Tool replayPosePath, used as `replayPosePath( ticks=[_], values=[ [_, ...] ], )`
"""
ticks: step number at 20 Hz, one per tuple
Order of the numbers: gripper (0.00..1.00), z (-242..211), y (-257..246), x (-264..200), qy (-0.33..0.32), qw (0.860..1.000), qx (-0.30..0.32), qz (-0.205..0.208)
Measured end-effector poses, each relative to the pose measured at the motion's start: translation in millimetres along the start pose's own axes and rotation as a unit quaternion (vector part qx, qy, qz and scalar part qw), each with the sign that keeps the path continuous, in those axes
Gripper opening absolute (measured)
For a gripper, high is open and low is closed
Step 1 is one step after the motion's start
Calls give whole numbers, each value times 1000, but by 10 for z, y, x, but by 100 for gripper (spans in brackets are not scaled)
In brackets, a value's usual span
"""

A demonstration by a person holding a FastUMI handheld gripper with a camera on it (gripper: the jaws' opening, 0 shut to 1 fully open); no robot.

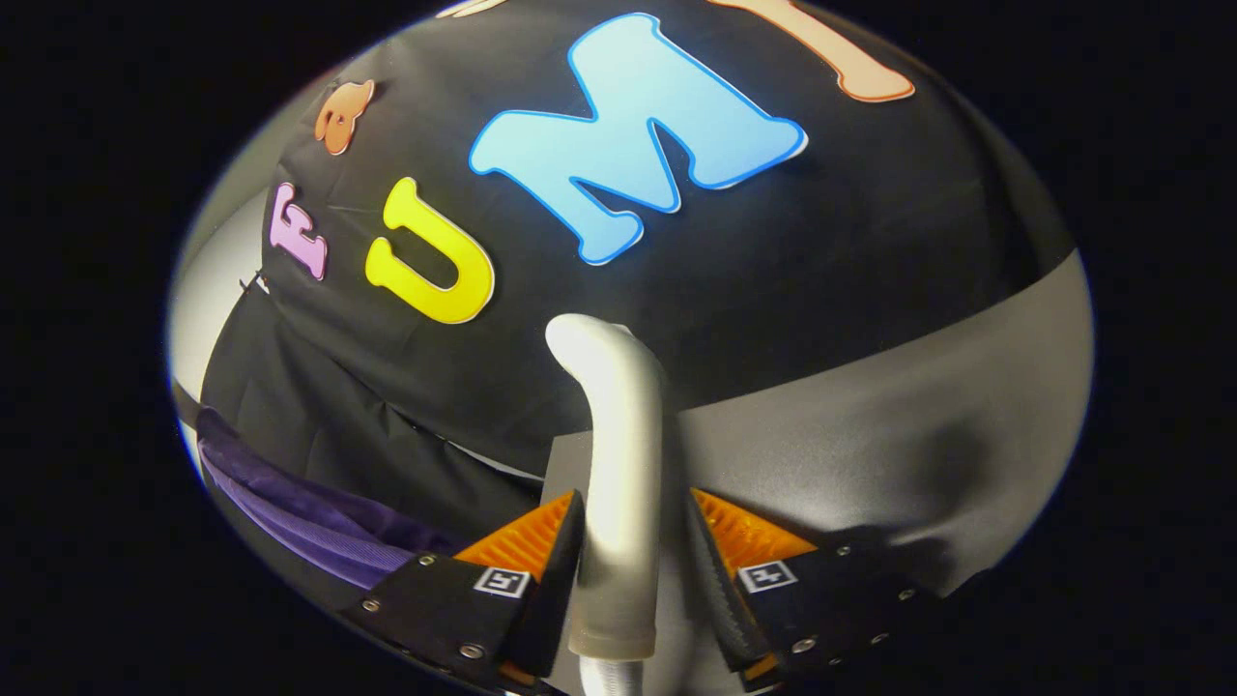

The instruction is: Iron the clothes twice with a garment steamer, once on the left side and once on the right side.

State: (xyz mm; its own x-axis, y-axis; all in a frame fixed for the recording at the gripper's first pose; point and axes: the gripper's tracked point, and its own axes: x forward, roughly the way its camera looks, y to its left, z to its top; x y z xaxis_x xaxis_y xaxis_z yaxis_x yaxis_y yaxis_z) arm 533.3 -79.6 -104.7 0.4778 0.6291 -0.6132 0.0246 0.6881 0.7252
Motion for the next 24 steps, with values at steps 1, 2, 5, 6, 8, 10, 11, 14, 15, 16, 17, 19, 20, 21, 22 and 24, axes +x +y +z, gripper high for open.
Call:
replayPosePath(
  ticks=[1,2,5,6,8,10,11,14,15,16,17,19,20,21,22,24],
  values=[
    [47,-11,7,-13,3,1000,15,7],
    [44,-20,5,8,5,1000,27,15],
    [38,-6,23,-25,-1,999,48,27],
    [36,-14,17,-32,-9,999,44,25],
    [33,12,31,-38,-27,999,29,21],
    [33,18,111,-158,-56,998,7,23],
    [33,-46,166,-321,-75,997,-11,23],
    [33,-174,308,-640,-126,990,-66,18],
    [33,-246,346,-701,-140,987,-82,13],
    [33,-339,367,-769,-147,984,-95,9],
    [33,-439,392,-841,-156,982,-104,7],
    [33,-624,470,-1031,-182,977,-109,14],
    [33,-697,491,-1122,-202,973,-112,12],
    [33,-775,496,-1208,-223,968,-117,5],
    [33,-886,511,-1267,-237,964,-123,-2],
    [33,-1119,572,-1423,-267,955,-129,-10]
  ],
)
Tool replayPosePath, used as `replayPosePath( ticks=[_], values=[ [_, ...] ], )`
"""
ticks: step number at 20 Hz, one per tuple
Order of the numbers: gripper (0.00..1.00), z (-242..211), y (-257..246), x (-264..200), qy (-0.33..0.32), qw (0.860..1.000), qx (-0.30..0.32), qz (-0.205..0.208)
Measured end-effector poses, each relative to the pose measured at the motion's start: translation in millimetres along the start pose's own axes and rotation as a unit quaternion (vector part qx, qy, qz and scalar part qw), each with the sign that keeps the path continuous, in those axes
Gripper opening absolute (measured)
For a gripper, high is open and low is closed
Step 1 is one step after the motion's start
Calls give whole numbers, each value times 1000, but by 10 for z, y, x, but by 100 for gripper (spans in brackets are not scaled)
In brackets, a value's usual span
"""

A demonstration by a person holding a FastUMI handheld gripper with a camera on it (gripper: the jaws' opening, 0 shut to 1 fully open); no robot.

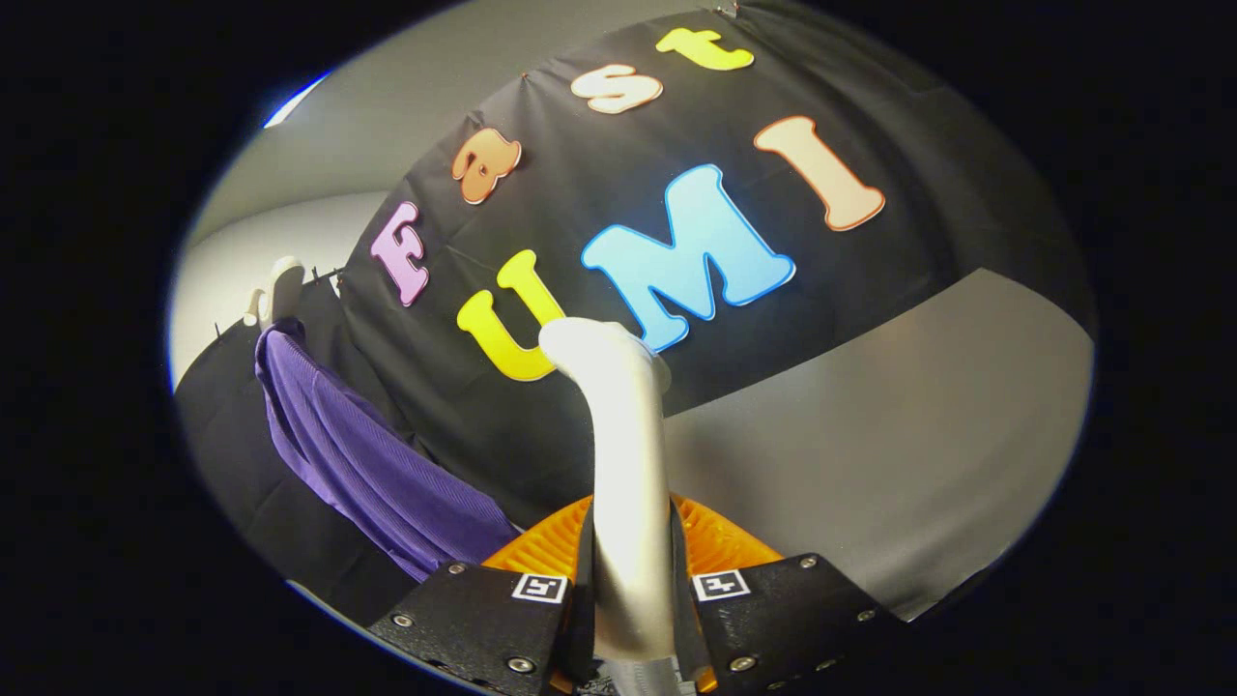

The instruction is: Iron the clothes twice with a garment steamer, once on the left side and once on the right side.

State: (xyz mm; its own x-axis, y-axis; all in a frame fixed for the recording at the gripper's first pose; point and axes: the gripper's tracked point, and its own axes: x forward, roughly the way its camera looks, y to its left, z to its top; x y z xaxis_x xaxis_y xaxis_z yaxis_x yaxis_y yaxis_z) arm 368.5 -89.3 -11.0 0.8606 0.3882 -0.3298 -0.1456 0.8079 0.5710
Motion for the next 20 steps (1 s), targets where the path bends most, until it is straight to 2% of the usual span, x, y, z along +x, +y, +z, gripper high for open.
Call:
replayPosePath(
  ticks=[5,10,15,20],
  values=[
    [33,-264,310,-689,-74,996,-27,-39],
    [33,-540,750,-1205,-136,985,-86,-66],
    [33,-727,1334,-1460,-185,967,-163,-62],
    [33,-742,1887,-1673,-221,951,-212,-48]
  ],
)
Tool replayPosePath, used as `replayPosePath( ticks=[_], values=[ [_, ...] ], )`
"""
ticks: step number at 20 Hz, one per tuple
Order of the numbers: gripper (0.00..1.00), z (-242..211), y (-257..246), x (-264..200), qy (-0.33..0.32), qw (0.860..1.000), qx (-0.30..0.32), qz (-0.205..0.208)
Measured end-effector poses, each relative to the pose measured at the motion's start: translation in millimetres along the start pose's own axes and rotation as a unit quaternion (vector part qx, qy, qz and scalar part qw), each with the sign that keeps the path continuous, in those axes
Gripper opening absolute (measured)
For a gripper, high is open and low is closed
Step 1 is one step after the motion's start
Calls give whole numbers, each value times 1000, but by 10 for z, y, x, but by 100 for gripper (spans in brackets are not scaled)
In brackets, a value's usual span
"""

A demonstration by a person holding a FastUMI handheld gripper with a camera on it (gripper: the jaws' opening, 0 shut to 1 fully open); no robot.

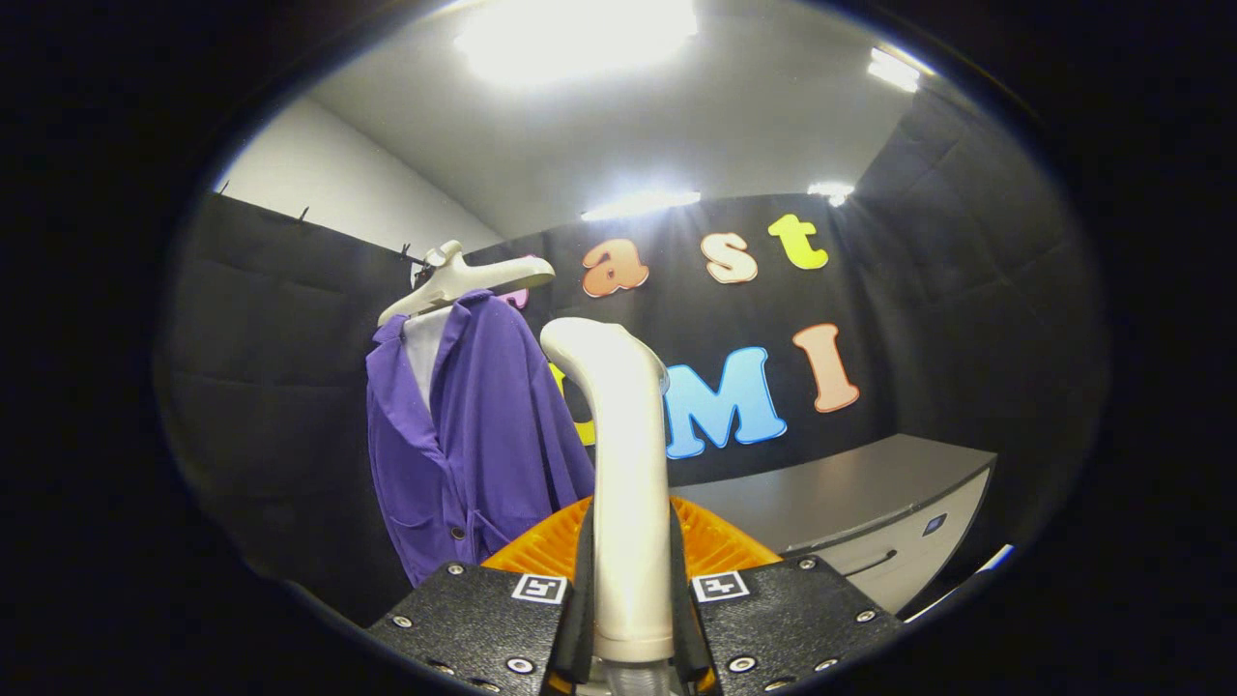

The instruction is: Iron the clothes twice with a garment steamer, once on the left side and once on the right side.

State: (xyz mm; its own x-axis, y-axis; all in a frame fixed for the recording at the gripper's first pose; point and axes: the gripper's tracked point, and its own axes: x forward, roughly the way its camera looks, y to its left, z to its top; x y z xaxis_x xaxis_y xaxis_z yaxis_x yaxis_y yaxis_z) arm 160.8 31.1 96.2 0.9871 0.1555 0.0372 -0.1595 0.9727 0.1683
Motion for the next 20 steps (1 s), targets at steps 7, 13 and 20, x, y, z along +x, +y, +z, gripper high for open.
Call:
replayPosePath(
  ticks=[7,13,20],
  values=[
    [33,363,569,234,-40,998,-43,20],
    [33,655,970,673,-56,996,-60,33],
    [33,699,1435,1015,-61,992,-89,60]
  ],
)
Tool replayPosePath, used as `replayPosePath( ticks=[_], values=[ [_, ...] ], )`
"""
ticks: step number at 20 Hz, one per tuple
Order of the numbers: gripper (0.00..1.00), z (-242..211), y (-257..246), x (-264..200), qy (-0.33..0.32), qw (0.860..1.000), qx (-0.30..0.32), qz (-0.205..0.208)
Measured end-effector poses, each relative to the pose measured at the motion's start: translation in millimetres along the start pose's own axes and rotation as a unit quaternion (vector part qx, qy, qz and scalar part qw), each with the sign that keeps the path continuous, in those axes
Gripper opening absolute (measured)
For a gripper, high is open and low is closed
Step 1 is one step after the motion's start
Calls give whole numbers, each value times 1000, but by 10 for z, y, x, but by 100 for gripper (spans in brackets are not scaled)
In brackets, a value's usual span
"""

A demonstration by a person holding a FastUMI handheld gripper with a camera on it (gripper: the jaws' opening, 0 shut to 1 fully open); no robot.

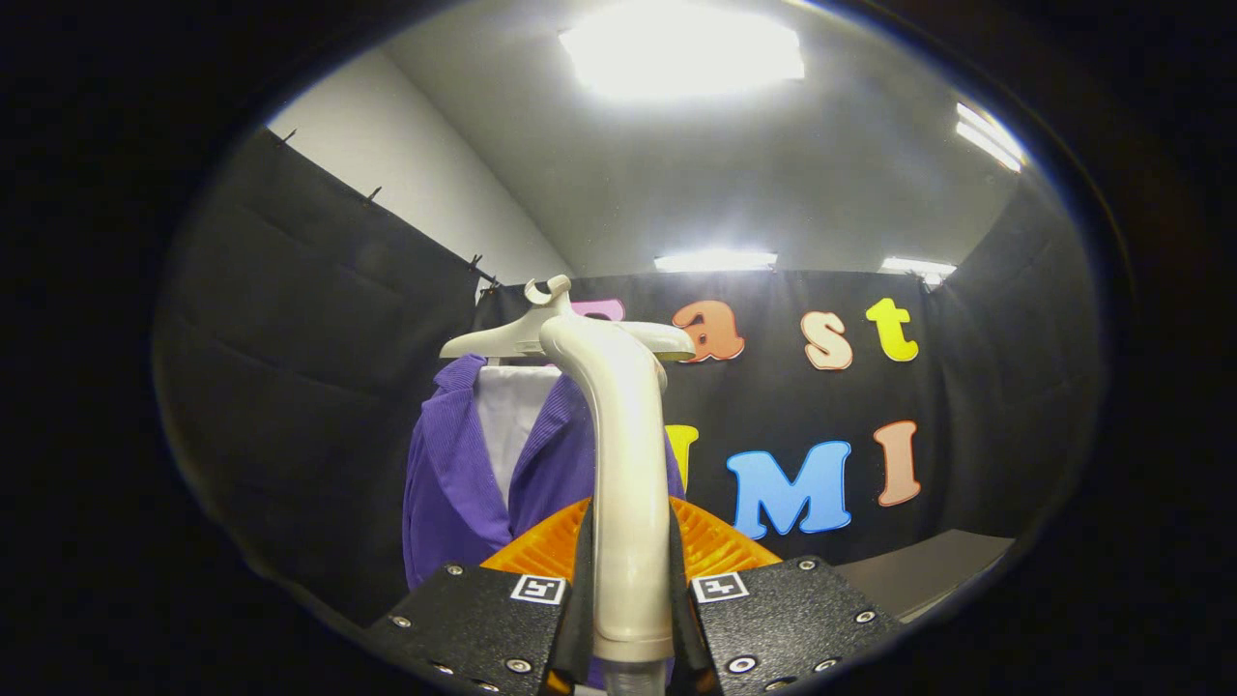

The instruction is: Iron the clothes twice with a garment steamer, once on the left side and once on the right side.

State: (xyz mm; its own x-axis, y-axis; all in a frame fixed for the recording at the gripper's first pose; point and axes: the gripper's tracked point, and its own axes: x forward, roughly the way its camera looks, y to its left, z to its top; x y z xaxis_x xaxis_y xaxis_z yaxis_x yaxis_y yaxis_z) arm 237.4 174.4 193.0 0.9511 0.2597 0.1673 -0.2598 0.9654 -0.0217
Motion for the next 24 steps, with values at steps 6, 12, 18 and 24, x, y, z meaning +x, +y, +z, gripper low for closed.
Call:
replayPosePath(
  ticks=[6,12,18,24],
  values=[
    [34,-409,205,97,38,999,-11,5],
    [34,-833,329,4,76,997,-15,2],
    [34,-1272,394,-217,109,994,-22,3],
    [34,-1839,317,-570,157,987,-20,-8]
  ],
)
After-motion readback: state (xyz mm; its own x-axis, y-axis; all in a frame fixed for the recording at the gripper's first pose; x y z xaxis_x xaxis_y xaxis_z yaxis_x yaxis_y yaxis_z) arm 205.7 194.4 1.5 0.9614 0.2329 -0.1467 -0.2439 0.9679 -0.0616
